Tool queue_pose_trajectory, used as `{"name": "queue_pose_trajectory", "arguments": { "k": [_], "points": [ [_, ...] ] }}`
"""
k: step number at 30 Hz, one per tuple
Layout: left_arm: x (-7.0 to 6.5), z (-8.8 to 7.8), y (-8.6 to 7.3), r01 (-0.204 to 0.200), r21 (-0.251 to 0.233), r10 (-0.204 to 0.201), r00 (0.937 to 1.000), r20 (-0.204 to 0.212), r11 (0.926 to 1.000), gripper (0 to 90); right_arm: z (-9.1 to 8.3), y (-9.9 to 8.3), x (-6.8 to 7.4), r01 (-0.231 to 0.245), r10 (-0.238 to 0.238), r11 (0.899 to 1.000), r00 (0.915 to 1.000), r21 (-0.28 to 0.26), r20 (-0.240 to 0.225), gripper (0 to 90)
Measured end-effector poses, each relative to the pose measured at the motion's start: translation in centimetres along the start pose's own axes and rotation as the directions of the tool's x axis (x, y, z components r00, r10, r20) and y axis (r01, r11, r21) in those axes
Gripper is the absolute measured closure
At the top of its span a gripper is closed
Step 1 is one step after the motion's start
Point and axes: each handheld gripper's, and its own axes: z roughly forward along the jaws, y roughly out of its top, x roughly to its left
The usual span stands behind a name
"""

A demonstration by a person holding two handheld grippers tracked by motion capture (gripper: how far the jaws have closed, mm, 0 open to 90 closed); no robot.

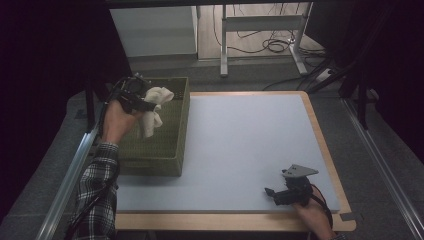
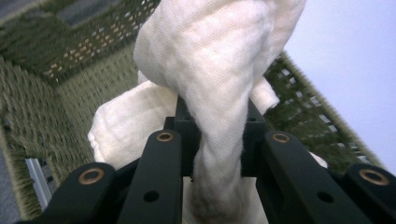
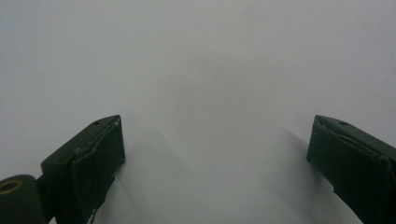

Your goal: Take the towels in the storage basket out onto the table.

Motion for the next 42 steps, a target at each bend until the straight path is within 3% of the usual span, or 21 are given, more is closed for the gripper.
{"name": "queue_pose_trajectory", "arguments": {
  "k": [4, 10, 14, 21, 30, 42],
  "points": [
    [-0.3, -1.0, 0.5, -0.009, -0.014, 0.009, 0.9999, 0.006, 0.9999, 75.7, 0.0, 0.0, 0.0, 0.000, 0.000, 1.000, 1.0000, 0.000, 0.000, 4.3],
    [-1.2, -2.8, 1.5, -0.028, -0.063, 0.031, 0.9976, 0.061, 0.9976, 75.6, 0.0, 0.0, 0.0, 0.000, 0.000, 1.000, 1.0000, 0.000, 0.000, 4.3],
    [-2.1, -3.3, 2.3, -0.045, -0.085, 0.052, 0.9946, 0.090, 0.9953, 75.4, 0.0, 0.0, 0.0, -0.002, 0.002, 1.000, 1.0000, 0.000, -0.001, 4.3],
    [-3.8, -3.8, 3.7, -0.083, -0.104, 0.094, 0.9900, 0.105, 0.9911, 75.3, 0.0, 0.0, 0.0, -0.002, 0.002, 1.000, 1.0000, 0.000, -0.001, 4.3],
    [-6.3, -3.6, 5.8, -0.130, -0.110, 0.144, 0.9816, 0.126, 0.9854, 75.2, 0.0, 0.0, 0.0, -0.002, 0.002, 1.000, 1.0000, 0.001, -0.004, 4.3],
    [-10.7, -1.7, 8.7, -0.191, -0.117, 0.209, 0.9631, 0.170, 0.9746, 74.7, 0.0, 0.0, 0.0, -0.002, 0.002, 1.000, 1.0000, 0.002, -0.003, 4.3]
  ]
}}
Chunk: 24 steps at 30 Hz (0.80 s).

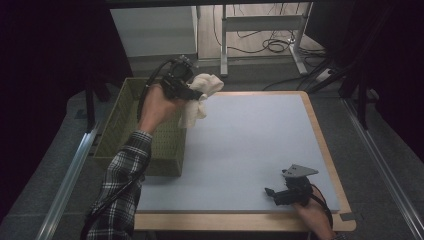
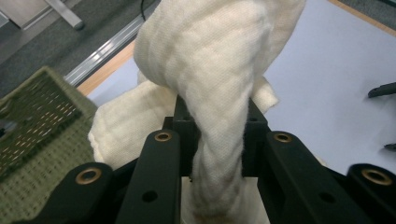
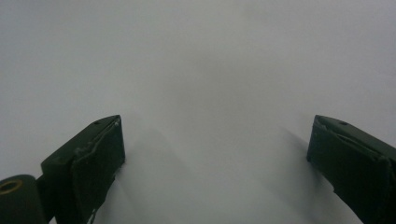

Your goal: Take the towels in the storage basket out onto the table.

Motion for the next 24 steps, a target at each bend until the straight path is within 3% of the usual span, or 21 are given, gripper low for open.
{"name": "queue_pose_trajectory", "arguments": {
  "k": [7, 13, 24],
  "points": [
    [-1.7, 2.3, 1.1, -0.024, 0.015, 0.024, 0.9994, 0.027, 0.9996, 74.5, 0.0, 0.0, 0.0, -0.001, 0.001, 1.000, 1.0000, 0.000, 0.000, 4.3],
    [-3.9, 5.4, 1.7, -0.073, 0.055, 0.069, 0.9957, 0.061, 0.9958, 74.1, 0.0, 0.0, 0.0, 0.001, -0.001, 1.000, 1.0000, 0.001, 0.001, 4.3],
    [-6.6, 10.8, 0.6, -0.097, 0.096, 0.086, 0.9891, 0.120, 0.9906, 73.2, 0.0, 0.0, 0.0, 0.000, 0.000, 1.000, 1.0000, 0.000, 0.001, 4.3]
  ]
}}
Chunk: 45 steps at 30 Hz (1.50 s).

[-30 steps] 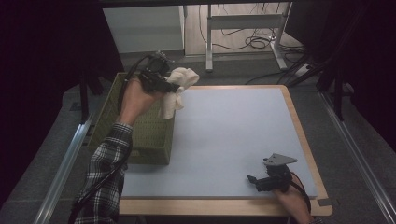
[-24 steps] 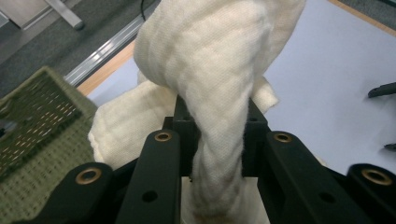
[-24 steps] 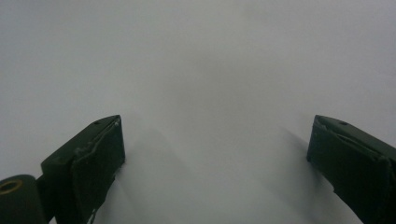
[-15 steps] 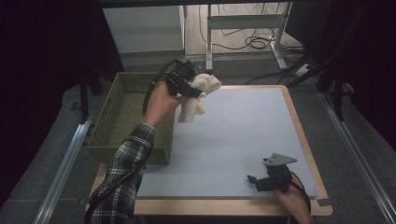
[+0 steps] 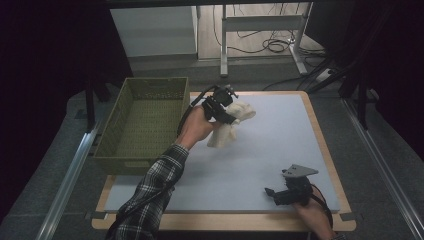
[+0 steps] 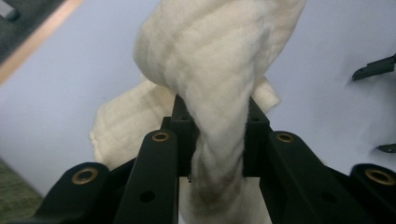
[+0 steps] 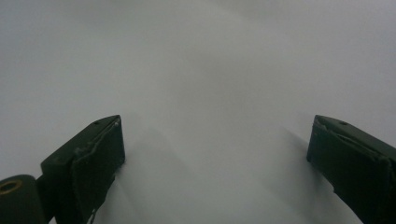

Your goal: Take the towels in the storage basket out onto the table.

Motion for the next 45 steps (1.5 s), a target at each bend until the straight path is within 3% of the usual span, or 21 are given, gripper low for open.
{"name": "queue_pose_trajectory", "arguments": {
  "k": [5, 16, 21, 27, 34, 35, 40, 45],
  "points": [
    [-1.2, 3.2, -0.9, -0.012, 0.028, 0.011, 0.9998, 0.018, 0.9995, 72.5, 0.0, 0.0, 0.0, 0.001, -0.001, 1.000, 1.0000, -0.001, 0.001, 4.3],
    [-3.4, 7.2, -2.5, -0.050, 0.060, 0.047, 0.9977, 0.048, 0.9970, 70.3, 0.0, 0.0, 0.0, 0.001, -0.001, 1.000, 1.0000, 0.001, 0.000, 4.3],
    [-4.0, 9.5, -3.5, -0.043, 0.065, 0.038, 0.9964, 0.076, 0.9969, 68.3, 0.0, 0.0, 0.0, 0.000, 0.000, 1.000, 1.0000, 0.001, 0.000, 4.3],
    [-4.4, 11.3, -4.4, -0.047, 0.065, 0.040, 0.9933, 0.108, 0.9967, 56.4, 0.0, 0.0, 0.0, 0.002, -0.002, 1.000, 1.0000, 0.001, 0.002, 4.4],
    [-4.7, 10.4, -4.3, -0.052, 0.025, 0.048, 0.9917, 0.119, 0.9983, 34.9, 0.0, 0.0, 0.0, 0.002, -0.002, 1.000, 1.0000, 0.000, 0.000, 4.3],
    [-4.9, 9.6, -4.4, -0.051, 0.004, 0.050, 0.9921, 0.115, 0.9987, 33.4, 0.0, 0.0, 0.0, 0.010, -0.010, 1.000, 1.0000, 0.002, -0.002, 3.9],
    [-4.9, 8.2, -5.1, -0.052, -0.013, 0.053, 0.9936, 0.100, 0.9986, 29.9, -0.1, 0.0, -0.1, 0.015, -0.015, 1.000, 0.9999, 0.002, -0.006, 3.9],
    [-4.6, 6.9, -7.2, -0.011, -0.043, 0.016, 0.9934, 0.114, 0.9990, 29.4, -0.1, 0.1, -0.1, 0.021, -0.020, 1.000, 0.9998, 0.013, -0.008, 4.3]
  ]
}}
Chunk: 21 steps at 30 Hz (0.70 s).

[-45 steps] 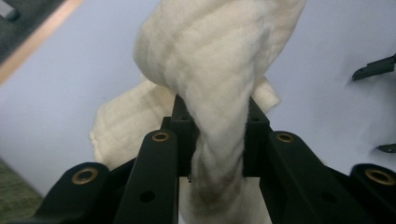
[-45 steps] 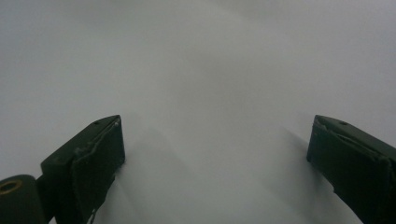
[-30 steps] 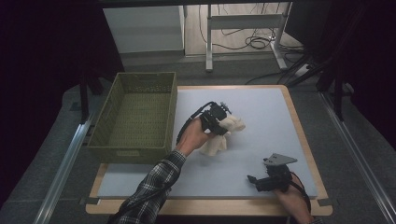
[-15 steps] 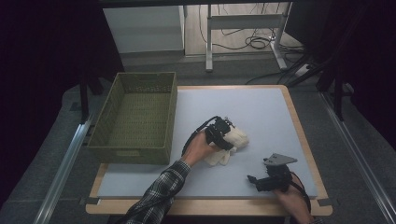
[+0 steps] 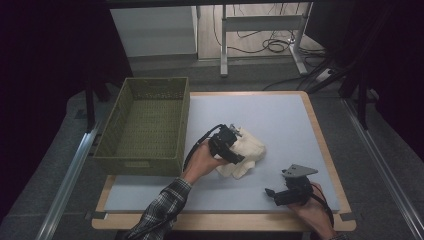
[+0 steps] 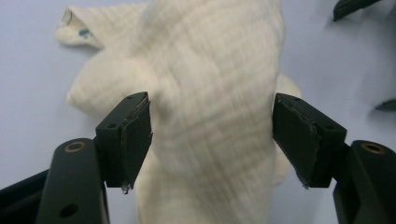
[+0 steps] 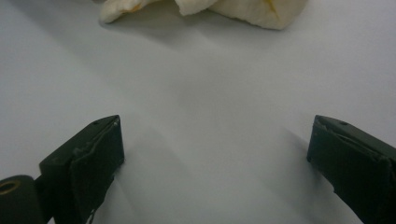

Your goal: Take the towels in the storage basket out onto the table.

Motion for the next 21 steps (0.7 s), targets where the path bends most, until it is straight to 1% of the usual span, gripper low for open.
{"name": "queue_pose_trajectory", "arguments": {
  "k": [2, 3, 5, 6, 7, 8, 9, 11, 13, 15, 16, 17, 18, 19, 20, 21],
  "points": [
    [-0.1, -0.2, -0.9, 0.009, -0.004, -0.009, 1.0000, 0.000, 1.0000, 29.3, 0.0, 0.0, 0.0, -0.006, 0.006, 1.000, 1.0000, -0.001, 0.000, 5.3],
    [-0.1, -0.2, -0.9, 0.009, -0.004, -0.009, 1.0000, 0.000, 1.0000, 29.2, 0.0, 0.0, 0.0, -0.006, 0.006, 1.000, 1.0000, -0.001, 0.000, 5.3],
    [-0.3, -0.2, -2.3, 0.032, -0.024, -0.032, 0.9994, 0.015, 0.9992, 28.8, -0.2, 0.1, -0.1, -0.016, 0.016, 1.000, 0.9998, -0.001, 0.014, 12.3],
    [-0.3, -0.2, -2.3, 0.032, -0.024, -0.032, 0.9994, 0.015, 0.9992, 28.2, -0.3, 0.1, -0.2, -0.025, 0.025, 1.000, 0.9995, -0.003, 0.020, 14.8],
    [-0.4, -0.2, -2.8, 0.037, -0.026, -0.037, 0.9992, 0.018, 0.9990, 28.2, -0.3, 0.1, -0.2, -0.025, 0.025, 1.000, 0.9995, -0.003, 0.020, 14.8],
    [-0.6, -0.1, -3.4, 0.038, -0.030, -0.037, 0.9992, 0.013, 0.9988, 26.6, -0.5, 0.2, -0.3, -0.039, 0.039, 0.999, 0.9992, -0.005, 0.011, 20.8],
    [-0.7, -0.1, -3.8, 0.033, -0.029, -0.033, 0.9994, 0.006, 0.9990, 26.6, -0.5, 0.2, -0.3, -0.039, 0.039, 0.999, 0.9992, -0.005, 0.011, 20.8],
    [-0.8, 0.0, -4.9, 0.031, -0.036, -0.032, 0.9994, -0.015, 0.9988, 25.4, -0.6, 0.4, -0.4, -0.069, 0.068, 0.997, 0.9971, -0.019, -0.034, 24.4],
    [-0.8, -0.1, -5.8, 0.044, -0.055, -0.045, 0.9987, -0.021, 0.9975, 25.1, -0.7, 0.7, -0.2, -0.070, 0.069, 0.997, 0.9964, -0.028, -0.050, 29.6],
    [-0.9, -0.1, -6.5, 0.050, -0.071, -0.051, 0.9985, -0.021, 0.9963, 26.0, -0.8, 1.2, 0.1, -0.059, 0.056, 0.997, 0.9959, -0.043, -0.071, 35.0],
    [-1.0, 0.1, -7.0, 0.049, -0.076, -0.051, 0.9986, -0.016, 0.9959, 29.6, -0.8, 1.7, 0.3, -0.060, 0.054, 0.997, 0.9931, -0.055, -0.104, 39.5],
    [-1.1, 0.4, -7.5, 0.043, -0.073, -0.045, 0.9984, -0.034, 0.9964, 31.1, -0.7, 1.9, 0.4, -0.060, 0.053, 0.997, 0.9920, -0.059, -0.114, 41.6],
    [-1.1, 0.4, -7.5, 0.043, -0.073, -0.045, 0.9984, -0.034, 0.9964, 34.1, -0.7, 1.9, 0.4, -0.060, 0.053, 0.997, 0.9920, -0.059, -0.114, 41.6],
    [-1.1, 0.5, -7.8, 0.042, -0.079, -0.047, 0.9970, -0.062, 0.9960, 34.1, -0.7, 2.2, 0.5, -0.058, 0.050, 0.996, 0.9908, -0.061, -0.126, 44.3],
    [-0.9, 0.7, -8.1, 0.044, -0.096, -0.052, 0.9957, -0.077, 0.9944, 43.6, -0.5, 2.7, 0.8, -0.057, 0.045, 0.996, 0.9866, -0.068, -0.157, 49.6],
    [-0.9, 0.7, -8.1, 0.044, -0.096, -0.052, 0.9957, -0.077, 0.9944, 46.2, -0.5, 2.7, 0.8, -0.057, 0.045, 0.996, 0.9866, -0.068, -0.157, 49.6]
  ]
}}
